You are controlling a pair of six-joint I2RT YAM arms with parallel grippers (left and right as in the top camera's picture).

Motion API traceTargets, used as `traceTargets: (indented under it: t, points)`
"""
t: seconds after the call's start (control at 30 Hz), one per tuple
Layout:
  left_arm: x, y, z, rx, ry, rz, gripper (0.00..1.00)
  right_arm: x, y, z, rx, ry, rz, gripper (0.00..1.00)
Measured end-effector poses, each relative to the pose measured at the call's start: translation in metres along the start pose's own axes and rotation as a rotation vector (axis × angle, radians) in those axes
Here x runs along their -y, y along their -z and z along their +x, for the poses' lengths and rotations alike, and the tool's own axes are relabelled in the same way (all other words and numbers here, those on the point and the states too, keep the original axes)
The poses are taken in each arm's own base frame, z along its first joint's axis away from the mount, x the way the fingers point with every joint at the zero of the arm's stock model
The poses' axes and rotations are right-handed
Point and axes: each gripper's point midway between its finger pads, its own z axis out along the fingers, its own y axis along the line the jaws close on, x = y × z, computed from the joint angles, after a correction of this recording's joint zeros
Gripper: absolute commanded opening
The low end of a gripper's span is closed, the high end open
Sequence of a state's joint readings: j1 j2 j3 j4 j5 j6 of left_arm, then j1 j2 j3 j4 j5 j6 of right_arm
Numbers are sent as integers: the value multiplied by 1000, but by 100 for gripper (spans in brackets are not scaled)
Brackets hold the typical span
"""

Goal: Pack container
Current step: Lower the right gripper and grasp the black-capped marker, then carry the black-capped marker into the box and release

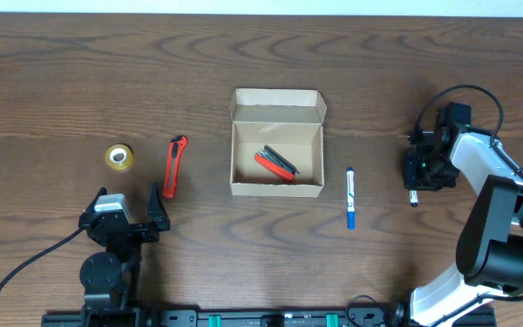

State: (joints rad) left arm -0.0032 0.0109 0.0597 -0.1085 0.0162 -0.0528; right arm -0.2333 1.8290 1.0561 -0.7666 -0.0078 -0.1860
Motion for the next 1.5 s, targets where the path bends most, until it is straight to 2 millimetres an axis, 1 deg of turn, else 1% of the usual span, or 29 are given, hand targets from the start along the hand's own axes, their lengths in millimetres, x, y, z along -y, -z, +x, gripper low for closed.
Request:
traceTargets:
  t: [0.23, 0.33, 0.47, 0.57, 0.6, 0.67, 0.77, 0.83, 0.87, 0.9, 0.97, 1.03, 1.07, 1.1, 1.17, 1.2, 1.27, 1.37, 1.43, 1.5]
  points:
    - [0, 0, 0, 0, 0, 0, 95, 0, 1, -2, 7, 2, 0, 1]
    - [0, 0, 0, 0, 0, 0, 95, -4, 1, -4, 17, 2, -22, 1]
    - [0, 0, 0, 0, 0, 0, 95, -21, 3, -11, 52, 4, -126, 1]
    - [0, 0, 0, 1, 0, 0, 95, -42, 10, -21, 90, 10, -244, 1]
    - [0, 0, 0, 1, 0, 0, 95, -51, 15, -28, 114, 15, -287, 1]
    - [0, 0, 0, 1, 0, 0, 95, -66, 29, -44, 168, 38, -353, 1]
    - [0, 0, 0, 1, 0, 0, 95, -93, 66, -72, 277, 111, -422, 1]
    - [0, 0, 0, 1, 0, 0, 95, -116, 101, -93, 379, 191, -451, 1]
    - [0, 0, 0, 1, 0, 0, 95, -130, 122, -102, 434, 245, -466, 1]
    - [0, 0, 0, 1, 0, 0, 95, -145, 143, -108, 487, 309, -481, 1]
    - [0, 0, 0, 1, 0, 0, 95, -177, 182, -115, 581, 445, -512, 1]
    - [0, 0, 0, 1, 0, 0, 95, -215, 219, -109, 654, 611, -543, 1]
    - [0, 0, 0, 1, 0, 0, 95, -229, 230, -106, 676, 672, -552, 1]
    - [0, 0, 0, 1, 0, 0, 95, -247, 240, -99, 696, 752, -558, 1]
    - [0, 0, 0, 1, 0, 0, 95, -271, 246, -85, 701, 872, -552, 1]
    - [0, 0, 0, 1, 0, 0, 95, -283, 245, -77, 695, 931, -542, 1]
    - [0, 0, 0, 1, 0, 0, 95, -299, 237, -61, 667, 1039, -502, 1]
    - [0, 0, 0, 1, 0, 0, 95, -305, 224, -45, 621, 1154, -429, 1]
    - [0, 0, 0, 1, 0, 0, 95, -303, 216, -37, 585, 1214, -362, 1]
    - [0, 0, 0, 1, 0, 0, 95, -298, 210, -36, 560, 1249, -289, 1]
